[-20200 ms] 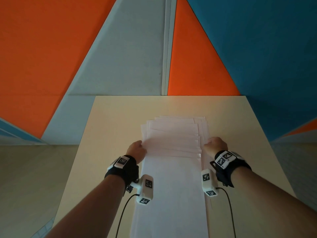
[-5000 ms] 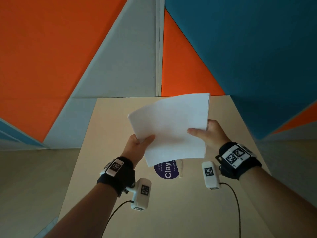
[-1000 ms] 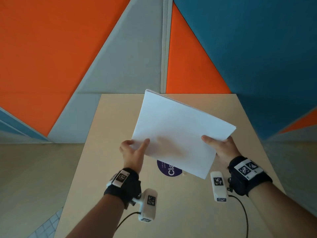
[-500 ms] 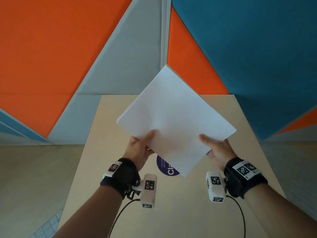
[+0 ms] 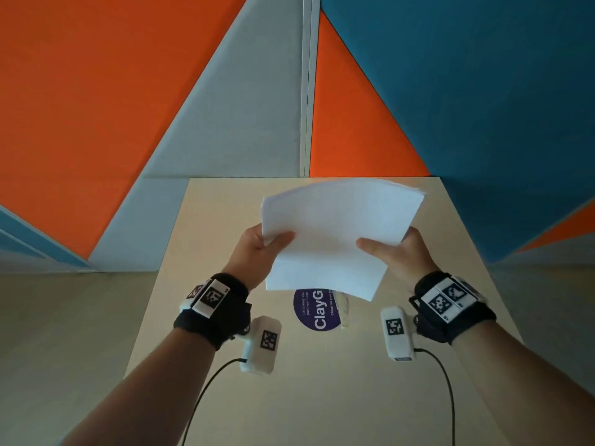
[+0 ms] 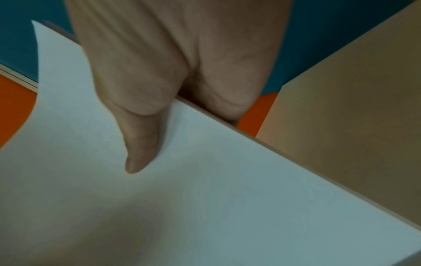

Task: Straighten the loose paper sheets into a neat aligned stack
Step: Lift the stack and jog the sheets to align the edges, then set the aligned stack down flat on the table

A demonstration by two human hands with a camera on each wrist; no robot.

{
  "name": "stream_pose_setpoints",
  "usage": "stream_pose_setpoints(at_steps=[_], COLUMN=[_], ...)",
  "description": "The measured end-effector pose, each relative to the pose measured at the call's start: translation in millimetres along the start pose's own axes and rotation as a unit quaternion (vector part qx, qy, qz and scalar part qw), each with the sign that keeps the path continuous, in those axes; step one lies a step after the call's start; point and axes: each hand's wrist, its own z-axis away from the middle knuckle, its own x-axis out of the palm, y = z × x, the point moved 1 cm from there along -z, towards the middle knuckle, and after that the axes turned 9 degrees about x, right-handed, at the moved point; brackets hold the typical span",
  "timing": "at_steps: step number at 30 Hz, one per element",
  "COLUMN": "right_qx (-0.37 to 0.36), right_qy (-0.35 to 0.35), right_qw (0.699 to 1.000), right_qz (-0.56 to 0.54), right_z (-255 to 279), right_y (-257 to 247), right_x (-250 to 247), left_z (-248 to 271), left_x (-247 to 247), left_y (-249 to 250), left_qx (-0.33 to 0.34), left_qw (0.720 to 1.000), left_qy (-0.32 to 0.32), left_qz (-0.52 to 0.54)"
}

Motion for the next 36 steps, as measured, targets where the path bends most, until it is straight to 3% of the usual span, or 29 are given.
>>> stream_pose_setpoints(at_steps=[4,9,14,21,26,36], right_qx=[-0.002,0.027,0.01,0.047,0.071,0.067], right_qy=[0.023,0.023,0.015,0.005,-0.014,0.007], right_qw=[1.0,0.997,0.997,0.99,0.98,0.971], right_qz=[-0.008,0.068,0.079,0.13,0.186,0.229], right_z=[-0.6,-5.9,-8.4,-11.0,-14.8,-11.1], right_y=[16.8,40.1,37.6,73.2,85.4,82.9], right_x=[2.8,9.3,8.6,10.4,8.8,2.9], left_z=[6.7,13.4,8.3,22.4,21.8,25.8], left_x=[4.0,9.9,5.5,13.4,11.3,2.9], left_y=[-18.9,-37.3,-39.0,-70.3,-76.2,-74.0], left_qx=[-0.03,-0.055,-0.057,-0.097,-0.134,-0.132], left_qw=[0.998,0.997,0.996,0.982,0.974,0.969], left_qy=[0.046,0.045,0.046,-0.032,-0.042,0.042], left_qz=[0.004,-0.03,-0.057,-0.157,-0.179,-0.206])
